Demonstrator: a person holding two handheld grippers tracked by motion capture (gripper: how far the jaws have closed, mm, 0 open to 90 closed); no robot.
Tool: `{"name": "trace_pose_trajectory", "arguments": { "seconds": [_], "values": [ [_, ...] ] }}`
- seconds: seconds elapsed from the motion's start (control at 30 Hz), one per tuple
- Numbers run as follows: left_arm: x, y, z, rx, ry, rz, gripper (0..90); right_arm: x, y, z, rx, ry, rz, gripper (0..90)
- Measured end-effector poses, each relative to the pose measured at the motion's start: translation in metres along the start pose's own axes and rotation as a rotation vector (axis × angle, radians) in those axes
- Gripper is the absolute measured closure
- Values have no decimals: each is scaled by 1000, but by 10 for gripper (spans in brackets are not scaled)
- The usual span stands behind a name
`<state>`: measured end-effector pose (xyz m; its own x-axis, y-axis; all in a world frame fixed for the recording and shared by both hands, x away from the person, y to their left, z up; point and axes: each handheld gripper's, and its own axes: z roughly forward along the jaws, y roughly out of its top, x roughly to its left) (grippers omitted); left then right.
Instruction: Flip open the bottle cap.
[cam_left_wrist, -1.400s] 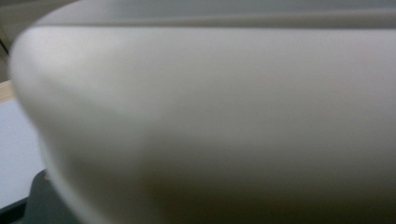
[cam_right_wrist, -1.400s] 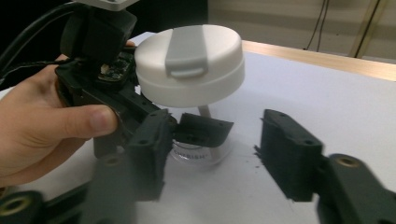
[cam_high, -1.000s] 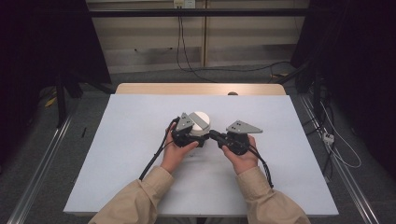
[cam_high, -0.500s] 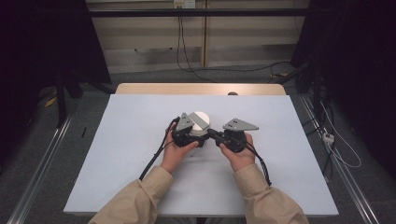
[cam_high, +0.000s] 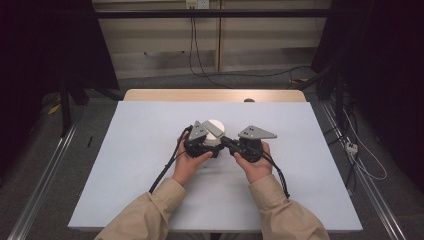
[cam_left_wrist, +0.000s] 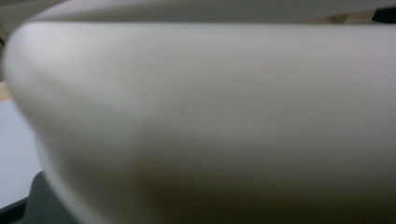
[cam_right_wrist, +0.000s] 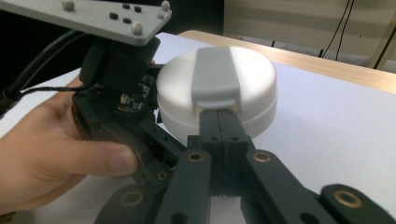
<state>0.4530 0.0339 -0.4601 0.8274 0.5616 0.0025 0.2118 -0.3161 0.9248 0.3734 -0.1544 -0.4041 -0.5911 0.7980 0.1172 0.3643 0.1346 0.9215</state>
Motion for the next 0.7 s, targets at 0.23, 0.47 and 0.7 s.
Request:
{"name": "trace_pose_trajectory", "arguments": {
  "seconds": [0.23,0.47,0.7],
  "values": [
    [-1,0,0,0,-3,-7,185,1,3,1,-3,3,-3,900],
    [0,0,0,2,7,6,185,2,10,1,-15,3,-11,900],
    [-1,0,0,0,-2,-7,185,2,18,3,-24,8,-16,900]
  ]
}}
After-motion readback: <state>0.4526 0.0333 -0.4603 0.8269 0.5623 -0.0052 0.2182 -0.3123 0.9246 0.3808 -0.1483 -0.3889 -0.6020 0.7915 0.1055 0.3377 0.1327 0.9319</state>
